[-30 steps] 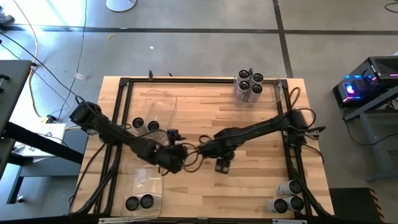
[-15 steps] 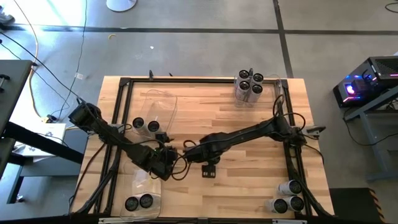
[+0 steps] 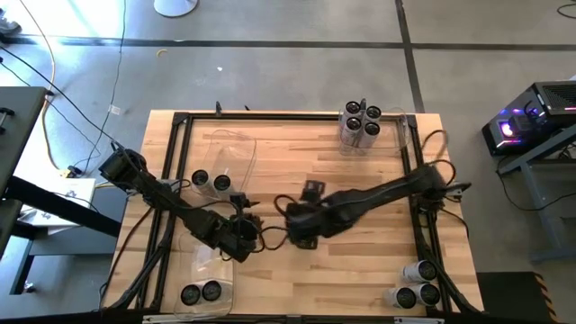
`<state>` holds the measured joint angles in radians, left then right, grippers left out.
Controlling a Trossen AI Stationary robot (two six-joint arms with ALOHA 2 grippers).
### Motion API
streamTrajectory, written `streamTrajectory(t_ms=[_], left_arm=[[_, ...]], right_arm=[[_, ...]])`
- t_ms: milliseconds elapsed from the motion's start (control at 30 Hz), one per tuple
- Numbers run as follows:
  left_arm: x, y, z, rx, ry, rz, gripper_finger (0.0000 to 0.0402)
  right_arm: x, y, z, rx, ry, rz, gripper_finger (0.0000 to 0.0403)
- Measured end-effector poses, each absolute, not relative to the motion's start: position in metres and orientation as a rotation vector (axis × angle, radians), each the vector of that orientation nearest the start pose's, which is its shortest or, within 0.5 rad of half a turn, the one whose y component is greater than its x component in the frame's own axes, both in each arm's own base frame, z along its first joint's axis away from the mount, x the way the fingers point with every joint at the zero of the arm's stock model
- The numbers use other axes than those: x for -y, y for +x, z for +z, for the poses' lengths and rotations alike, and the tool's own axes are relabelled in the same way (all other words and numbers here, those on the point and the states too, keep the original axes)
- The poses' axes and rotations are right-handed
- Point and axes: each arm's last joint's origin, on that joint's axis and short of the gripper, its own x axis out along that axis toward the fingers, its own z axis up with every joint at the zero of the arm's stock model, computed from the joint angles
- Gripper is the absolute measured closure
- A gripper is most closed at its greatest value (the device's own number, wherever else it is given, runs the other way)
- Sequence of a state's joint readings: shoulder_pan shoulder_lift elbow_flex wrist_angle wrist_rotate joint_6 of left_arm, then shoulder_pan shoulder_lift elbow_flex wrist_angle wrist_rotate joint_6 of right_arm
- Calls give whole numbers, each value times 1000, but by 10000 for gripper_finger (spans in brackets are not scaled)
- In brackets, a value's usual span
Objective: Sort soda cans
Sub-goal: Put the white blue soda can into the bottom transparent bin
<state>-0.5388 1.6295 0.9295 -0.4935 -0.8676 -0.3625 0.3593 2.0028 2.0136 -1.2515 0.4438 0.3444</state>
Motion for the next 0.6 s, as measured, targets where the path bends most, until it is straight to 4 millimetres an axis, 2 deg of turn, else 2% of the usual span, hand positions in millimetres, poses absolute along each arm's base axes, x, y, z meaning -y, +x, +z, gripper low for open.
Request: streamTrajectory(t_ms=[133,200,300,400,500,600], left_arm=[[135,273,180,-740,434,438,97],[135,279,183,-692,417,427,97],[134,289,189,-626,373,407,97],[130,300,195,-586,335,340,97],[127,308,198,-558,294,262,97],[123,315,199,-537,267,192,97]], right_arm=[[-146,346,355,-1002,-202,-311,96],[-154,329,363,-1002,-208,-325,96],[-169,309,362,-1041,-220,-351,96],[-181,296,344,-1100,-235,-379,96],[-185,282,307,-1167,-253,-413,96],[-179,276,266,-1140,-184,-373,96]])
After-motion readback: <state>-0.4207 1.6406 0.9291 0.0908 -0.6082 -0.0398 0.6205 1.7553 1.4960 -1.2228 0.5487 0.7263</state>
